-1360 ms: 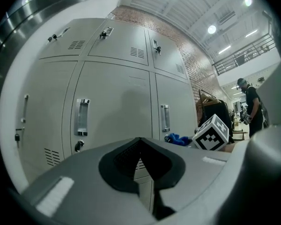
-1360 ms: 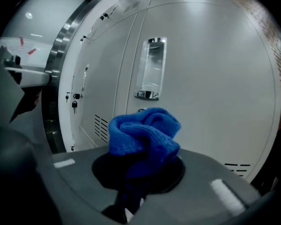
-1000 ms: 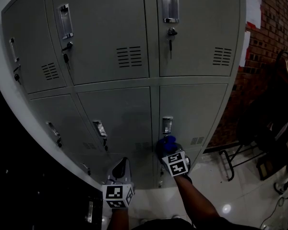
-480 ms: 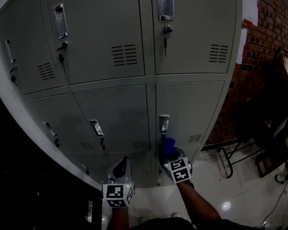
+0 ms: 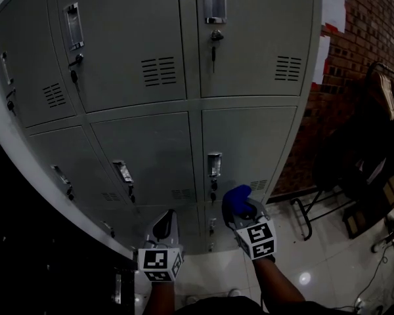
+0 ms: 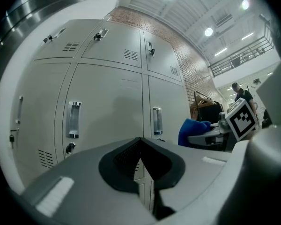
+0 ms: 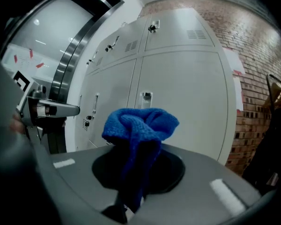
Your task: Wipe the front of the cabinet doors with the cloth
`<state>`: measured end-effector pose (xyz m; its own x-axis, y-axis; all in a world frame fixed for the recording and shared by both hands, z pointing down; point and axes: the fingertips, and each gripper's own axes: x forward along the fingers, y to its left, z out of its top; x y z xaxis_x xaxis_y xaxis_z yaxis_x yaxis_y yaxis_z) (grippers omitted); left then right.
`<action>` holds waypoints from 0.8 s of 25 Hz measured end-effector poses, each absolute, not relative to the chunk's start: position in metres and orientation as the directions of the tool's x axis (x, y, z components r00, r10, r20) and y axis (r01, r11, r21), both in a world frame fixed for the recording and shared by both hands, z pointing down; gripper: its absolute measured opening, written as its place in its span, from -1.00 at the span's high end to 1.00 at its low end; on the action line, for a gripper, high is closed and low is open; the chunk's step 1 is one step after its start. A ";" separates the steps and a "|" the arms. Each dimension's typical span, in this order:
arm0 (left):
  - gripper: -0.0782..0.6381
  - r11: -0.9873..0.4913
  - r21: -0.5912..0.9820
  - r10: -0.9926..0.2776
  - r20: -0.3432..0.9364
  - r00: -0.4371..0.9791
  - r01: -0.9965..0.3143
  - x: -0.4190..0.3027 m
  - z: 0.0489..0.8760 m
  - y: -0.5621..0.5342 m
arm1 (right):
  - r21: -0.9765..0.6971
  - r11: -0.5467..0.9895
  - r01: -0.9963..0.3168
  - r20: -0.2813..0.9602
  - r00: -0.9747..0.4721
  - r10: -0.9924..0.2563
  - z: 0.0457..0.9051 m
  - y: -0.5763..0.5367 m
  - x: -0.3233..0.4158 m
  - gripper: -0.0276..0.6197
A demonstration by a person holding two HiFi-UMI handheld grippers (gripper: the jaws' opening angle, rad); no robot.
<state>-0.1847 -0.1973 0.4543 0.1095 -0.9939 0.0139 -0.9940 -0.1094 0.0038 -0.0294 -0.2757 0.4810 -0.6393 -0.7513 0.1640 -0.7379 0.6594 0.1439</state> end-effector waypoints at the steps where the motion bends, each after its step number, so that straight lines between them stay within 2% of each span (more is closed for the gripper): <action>1: 0.74 -0.115 0.001 -0.993 0.010 0.115 -0.993 -0.181 0.453 -0.197 | 0.151 0.659 -0.737 0.147 -0.642 -0.752 0.473 -0.271 -0.028 0.75; 6: 0.74 -0.112 -0.087 -0.994 0.007 0.112 -0.990 -0.169 0.448 -0.199 | 0.186 0.655 -0.732 0.077 -0.654 -0.753 0.438 -0.254 -0.023 0.75; 20: 0.74 -0.154 -0.068 -0.988 -0.007 0.155 -0.986 -0.152 0.438 -0.204 | 0.142 0.624 -0.769 0.054 -0.623 -0.780 0.433 -0.252 0.001 0.75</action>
<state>-0.1520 -0.2038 0.4383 0.1551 -0.9879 -0.0074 -0.9857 -0.1542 -0.0683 0.0011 -0.2524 0.4330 -0.6230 -0.7804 0.0542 -0.7687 0.6236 0.1425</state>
